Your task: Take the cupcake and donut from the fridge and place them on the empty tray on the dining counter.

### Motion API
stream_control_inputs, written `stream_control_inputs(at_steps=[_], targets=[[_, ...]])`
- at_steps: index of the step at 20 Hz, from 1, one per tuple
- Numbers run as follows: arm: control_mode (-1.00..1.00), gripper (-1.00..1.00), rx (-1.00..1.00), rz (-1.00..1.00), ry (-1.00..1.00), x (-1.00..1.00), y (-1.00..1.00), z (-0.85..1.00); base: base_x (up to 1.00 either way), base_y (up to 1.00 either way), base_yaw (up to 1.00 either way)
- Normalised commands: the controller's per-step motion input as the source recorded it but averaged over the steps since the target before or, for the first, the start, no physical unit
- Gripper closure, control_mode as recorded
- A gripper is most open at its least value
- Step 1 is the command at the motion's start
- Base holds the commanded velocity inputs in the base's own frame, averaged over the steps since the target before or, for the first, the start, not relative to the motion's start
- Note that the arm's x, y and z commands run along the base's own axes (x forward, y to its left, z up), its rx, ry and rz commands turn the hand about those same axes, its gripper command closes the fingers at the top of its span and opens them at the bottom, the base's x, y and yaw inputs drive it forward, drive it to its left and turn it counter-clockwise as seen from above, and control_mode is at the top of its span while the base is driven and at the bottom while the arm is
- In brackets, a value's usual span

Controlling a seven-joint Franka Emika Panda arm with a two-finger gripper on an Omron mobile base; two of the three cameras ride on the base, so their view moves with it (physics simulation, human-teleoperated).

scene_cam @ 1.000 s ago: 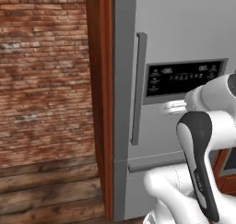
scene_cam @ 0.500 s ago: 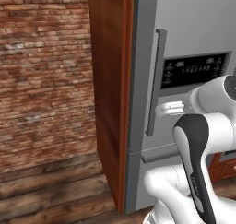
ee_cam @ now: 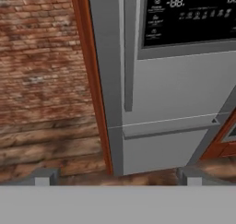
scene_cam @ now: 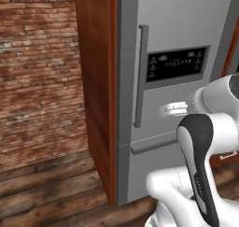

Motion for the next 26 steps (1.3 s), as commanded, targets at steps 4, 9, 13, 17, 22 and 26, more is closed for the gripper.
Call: stream_control_inputs(at_steps=[4,9,13,17,22,26], targets=[[1.0,-1.0,0.0,0.0,0.0,0.0,0.0,0.0,0.19,0.0,-0.03],[1.0,-1.0,0.0,0.0,0.0,0.0,0.0,0.0,0.13,0.07,-0.17],[-1.0,-1.0,0.11,0.01,0.0,0.28,-0.03,-0.11,0.0,0.0,0.0],[-1.0,-1.0,-0.03,0.12,-0.06,0.98,0.0,-0.05,0.0,0.0,0.0],[-1.0,-1.0,-0.09,0.05,-0.14,0.99,-0.06,-0.17,0.0,0.0,0.0],[-1.0,-1.0,-0.01,0.0,-0.06,1.0,-0.07,-0.33,0.0,0.0,0.0]])
